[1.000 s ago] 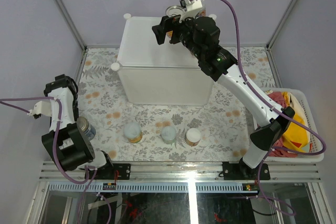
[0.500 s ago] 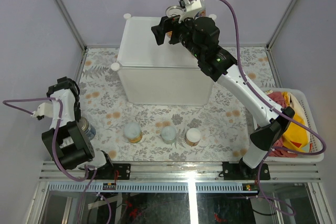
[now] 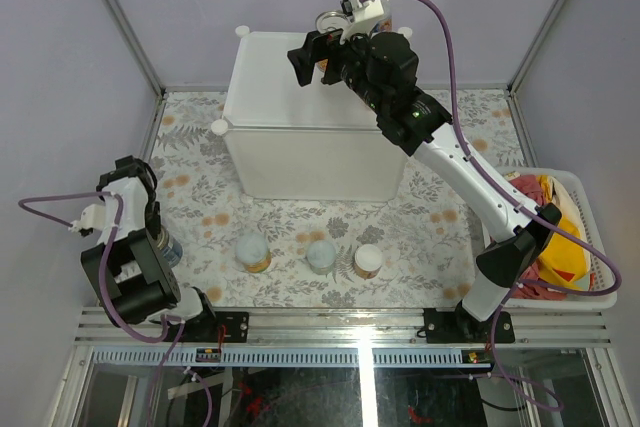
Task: Place and organize the canned foods onto the counter
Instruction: Pick up the canned food from the center of the board.
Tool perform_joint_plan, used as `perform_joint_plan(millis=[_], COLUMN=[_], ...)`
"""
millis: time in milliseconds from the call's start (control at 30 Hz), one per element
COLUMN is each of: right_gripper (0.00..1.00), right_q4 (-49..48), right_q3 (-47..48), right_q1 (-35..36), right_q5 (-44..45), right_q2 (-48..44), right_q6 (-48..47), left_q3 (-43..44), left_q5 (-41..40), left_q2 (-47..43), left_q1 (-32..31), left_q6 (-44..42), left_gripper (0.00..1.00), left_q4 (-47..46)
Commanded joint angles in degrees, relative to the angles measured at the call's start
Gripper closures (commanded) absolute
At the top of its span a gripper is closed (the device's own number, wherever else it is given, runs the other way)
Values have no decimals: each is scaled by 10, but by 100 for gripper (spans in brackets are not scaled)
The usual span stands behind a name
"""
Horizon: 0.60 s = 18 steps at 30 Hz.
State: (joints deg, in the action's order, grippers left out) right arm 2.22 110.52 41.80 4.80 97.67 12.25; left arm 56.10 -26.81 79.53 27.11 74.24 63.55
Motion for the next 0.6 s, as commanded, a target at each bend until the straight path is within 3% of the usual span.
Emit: perform_joint_plan(millis=[0,100,433,567], right_gripper=[1,0,1,1], right_q4=[-32,-32,-33,-34], right_q3=[26,27,24,20], right_q1=[7,7,9,10], right_q5=[-15,-15,-13,-12], right_q2=[-13,-12,-14,-18], right_q6=[3,5,4,3], left_q3=[-14,-21,-58,-54], left_q5=[6,5,20,19], left_q2=[-17,-26,-80,-83], left_q1=[-2,-12,-54,-87], left_q6=[-14,-20,-46,-68], left_gripper=[4,13,89,100], left_q4=[-36,-46,-103,-119])
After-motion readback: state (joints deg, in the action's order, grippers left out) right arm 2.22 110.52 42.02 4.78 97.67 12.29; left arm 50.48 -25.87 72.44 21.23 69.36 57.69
